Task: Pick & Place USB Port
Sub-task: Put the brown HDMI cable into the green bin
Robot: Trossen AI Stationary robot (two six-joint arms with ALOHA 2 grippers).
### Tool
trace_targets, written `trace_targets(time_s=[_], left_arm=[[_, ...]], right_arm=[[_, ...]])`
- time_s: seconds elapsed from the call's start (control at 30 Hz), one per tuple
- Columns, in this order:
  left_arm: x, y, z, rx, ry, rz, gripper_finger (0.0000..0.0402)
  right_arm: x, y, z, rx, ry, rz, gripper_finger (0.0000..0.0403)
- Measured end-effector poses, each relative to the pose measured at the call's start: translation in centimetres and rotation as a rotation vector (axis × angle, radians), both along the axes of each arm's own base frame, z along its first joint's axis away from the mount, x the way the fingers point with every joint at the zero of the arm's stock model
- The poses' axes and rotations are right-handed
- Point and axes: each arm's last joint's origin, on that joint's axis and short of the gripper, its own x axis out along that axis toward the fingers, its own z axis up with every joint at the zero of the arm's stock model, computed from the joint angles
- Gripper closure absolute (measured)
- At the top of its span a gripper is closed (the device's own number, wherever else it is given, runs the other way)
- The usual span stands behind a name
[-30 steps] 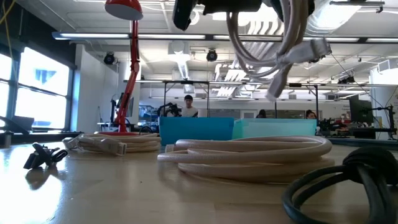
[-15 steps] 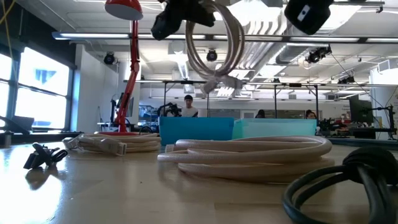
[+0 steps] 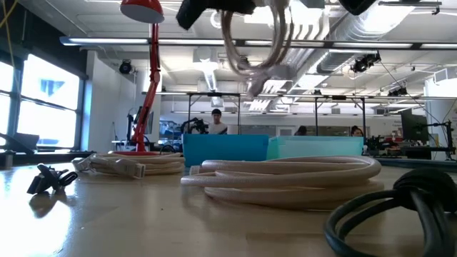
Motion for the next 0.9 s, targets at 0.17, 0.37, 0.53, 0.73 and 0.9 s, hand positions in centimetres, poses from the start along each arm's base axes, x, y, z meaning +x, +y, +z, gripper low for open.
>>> trace_targets(time_s=[0.17, 0.37, 0.53, 0.73, 0.9], left_arm=[[-0.1, -0.3, 0.9, -0.113, -0.064, -0.124, 0.0378], [0.0, -0.4, 1.0, -0.141, -0.073, -0.174, 0.0378], [0.2, -0.6, 1.5, -0.174, -0.125, -0.239, 0.0378], [0.4, -0.8, 2.2, -0.178, -0.186, -0.305, 0.0378], [1.0, 0.5, 2.6, -0.189, -0.228, -0.331, 0.0378]], right_arm=[[0.2, -0.2, 0.1, -0.100, -0.057, -0.051, 0.0253], [0.3, -0.2, 0.2, -0.122, -0.075, -0.071, 0.0253], [0.4, -0.3, 0.3, -0.120, -0.086, -0.080, 0.0253], [0.8, -0.5, 0.5, -0.103, -0.119, -0.084, 0.0253], [1.5, -0.3, 0.3, -0.100, -0.139, -0.040, 0.0253]])
